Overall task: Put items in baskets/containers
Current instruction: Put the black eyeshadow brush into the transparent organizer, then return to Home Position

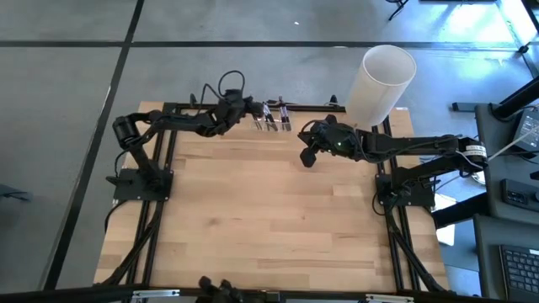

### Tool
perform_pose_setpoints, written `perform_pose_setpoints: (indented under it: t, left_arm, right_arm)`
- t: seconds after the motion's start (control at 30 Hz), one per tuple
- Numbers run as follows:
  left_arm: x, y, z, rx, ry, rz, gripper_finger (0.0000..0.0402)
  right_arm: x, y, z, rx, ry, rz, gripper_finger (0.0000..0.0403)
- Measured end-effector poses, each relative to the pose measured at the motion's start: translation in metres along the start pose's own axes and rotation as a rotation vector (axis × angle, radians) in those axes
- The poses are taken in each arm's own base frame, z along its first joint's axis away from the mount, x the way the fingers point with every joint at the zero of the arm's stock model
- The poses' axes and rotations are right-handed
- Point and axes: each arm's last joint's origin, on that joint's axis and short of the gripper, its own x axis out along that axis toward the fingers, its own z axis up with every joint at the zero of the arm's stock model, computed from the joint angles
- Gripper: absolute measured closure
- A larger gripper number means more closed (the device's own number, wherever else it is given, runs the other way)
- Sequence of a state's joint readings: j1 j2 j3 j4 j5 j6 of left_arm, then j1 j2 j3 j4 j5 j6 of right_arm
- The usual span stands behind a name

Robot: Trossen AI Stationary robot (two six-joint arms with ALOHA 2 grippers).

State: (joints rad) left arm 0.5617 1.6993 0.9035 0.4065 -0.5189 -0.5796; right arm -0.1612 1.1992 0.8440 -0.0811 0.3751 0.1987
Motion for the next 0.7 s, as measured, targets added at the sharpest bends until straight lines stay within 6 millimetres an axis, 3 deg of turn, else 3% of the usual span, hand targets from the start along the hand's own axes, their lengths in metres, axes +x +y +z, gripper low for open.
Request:
perform_pose_setpoints:
  t: [0.2, 0.5, 0.7]
  left_arm:
    - [0.000, 0.003, -0.003, -0.027, 0.019, 0.041, 0.0348]
    - [-0.002, 0.000, -0.004, 0.021, 0.100, -0.069, 0.0269]
    - [-0.032, -0.004, 0.017, 0.212, 0.161, -0.158, 0.0243]
  right_arm:
    - [0.000, 0.000, 0.000, 0.000, -0.001, 0.000, 0.0366]
    - [0.000, 0.001, 0.002, -0.010, -0.023, 0.005, 0.0366]
    - [0.000, 0.002, 0.009, -0.040, -0.089, 0.015, 0.0366]
